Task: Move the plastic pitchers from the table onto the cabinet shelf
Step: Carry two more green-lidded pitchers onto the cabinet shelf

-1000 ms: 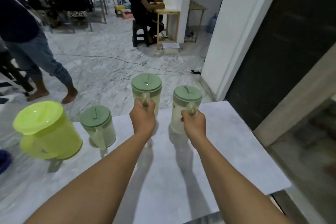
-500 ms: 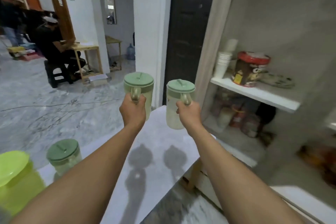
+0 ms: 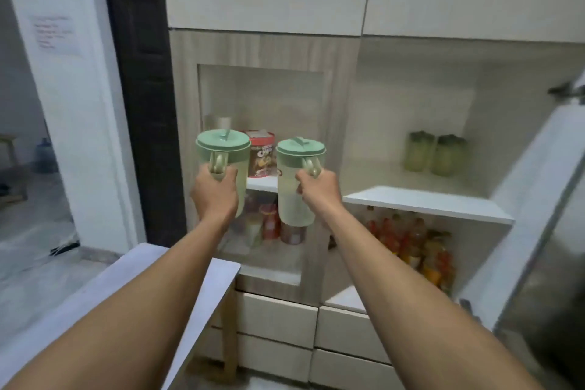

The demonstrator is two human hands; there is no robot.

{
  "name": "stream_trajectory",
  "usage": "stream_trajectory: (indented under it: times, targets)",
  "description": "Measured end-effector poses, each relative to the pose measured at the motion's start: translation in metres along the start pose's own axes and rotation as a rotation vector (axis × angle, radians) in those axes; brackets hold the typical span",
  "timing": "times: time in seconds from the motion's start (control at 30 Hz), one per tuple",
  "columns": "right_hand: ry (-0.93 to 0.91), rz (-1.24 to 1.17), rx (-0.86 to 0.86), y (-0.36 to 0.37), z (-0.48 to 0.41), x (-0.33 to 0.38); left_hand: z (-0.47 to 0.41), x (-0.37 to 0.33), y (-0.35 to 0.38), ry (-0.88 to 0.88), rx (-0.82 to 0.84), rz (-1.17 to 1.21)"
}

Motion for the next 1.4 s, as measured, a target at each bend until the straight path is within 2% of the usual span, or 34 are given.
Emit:
stream_trajectory:
  times: [0.33,0.53,0.83,1.1,1.4]
  targets:
    - [0.010,0.021,-0.229,-0.207,-0.010,-0.004,0.092,-0.108,0.135,0.095,0.188,0.134]
    - [0.022,0.003,-0.391,-0.290,-0.023,-0.015,0.132,-0.143,0.204,0.033,0.310,0.233]
    - [0.059,0.004,-0.490,-0.346,-0.081,-0.053,0.142,-0.152,0.303,0.004,0.428,0.278]
    - [0.044,0.004,-0.509,-0.358,-0.163,-0.055,0.098,-0.154,0.390,0.065,0.440,0.277]
    - [0.072,0.015,-0.527,-0.359,-0.260,-0.078,0.056,-0.127,0.488,0.036,0.461,0.256]
Point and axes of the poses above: each hand's wrist, its own z-axis away from the middle knuckle, its own y-axis out of the palm, x = y × z, the point moved 6 cm from there along -z, towards the middle knuckle, and after that the axes turned 4 degrees about y, right-handed, at the moved point
